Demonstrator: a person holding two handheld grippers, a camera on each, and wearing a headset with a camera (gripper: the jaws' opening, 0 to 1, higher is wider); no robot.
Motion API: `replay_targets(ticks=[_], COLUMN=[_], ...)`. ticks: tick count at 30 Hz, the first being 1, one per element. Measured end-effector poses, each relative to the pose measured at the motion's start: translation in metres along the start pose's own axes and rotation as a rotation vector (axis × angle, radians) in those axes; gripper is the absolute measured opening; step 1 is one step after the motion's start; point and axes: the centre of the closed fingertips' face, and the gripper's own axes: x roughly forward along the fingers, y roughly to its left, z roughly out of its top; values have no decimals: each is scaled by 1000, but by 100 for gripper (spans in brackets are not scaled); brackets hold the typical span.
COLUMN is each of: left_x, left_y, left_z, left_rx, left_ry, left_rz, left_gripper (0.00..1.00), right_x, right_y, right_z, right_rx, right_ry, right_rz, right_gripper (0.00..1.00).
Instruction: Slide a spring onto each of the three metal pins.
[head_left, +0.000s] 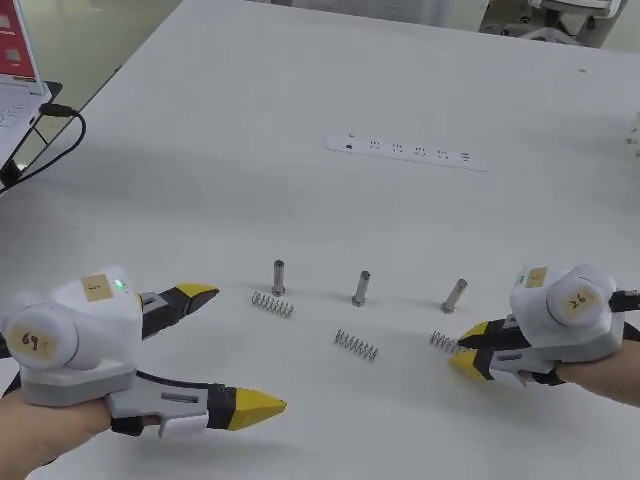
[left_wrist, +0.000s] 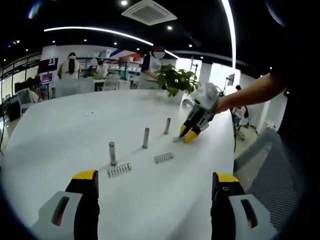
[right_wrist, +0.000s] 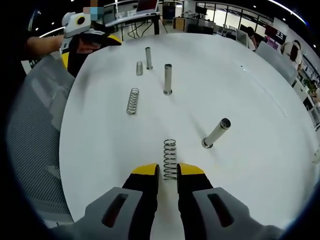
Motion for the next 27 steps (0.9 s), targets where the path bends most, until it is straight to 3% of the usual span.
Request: replay_targets(ticks=[10,13,20,27], left_x=[3,3,5,10], left_y=[-2,-3,-10,-20], left_z=[2,4,8,11], left_rx=[3,6,0,-5], left_ry=[-5,-9,-34,-46], left_rz=[-7,-11,-33,-68], left_gripper=[91,91,91,91], right_x=[0,-2,-13,-25], right_y=[0,-1,3,14], right_z=[-2,-2,9,23], right_rx=[18,0,7,-39], right_ry=[-5,-1,-28,-60], right_rz=[2,-17,-19,-15], right_gripper=[8,8,8,8])
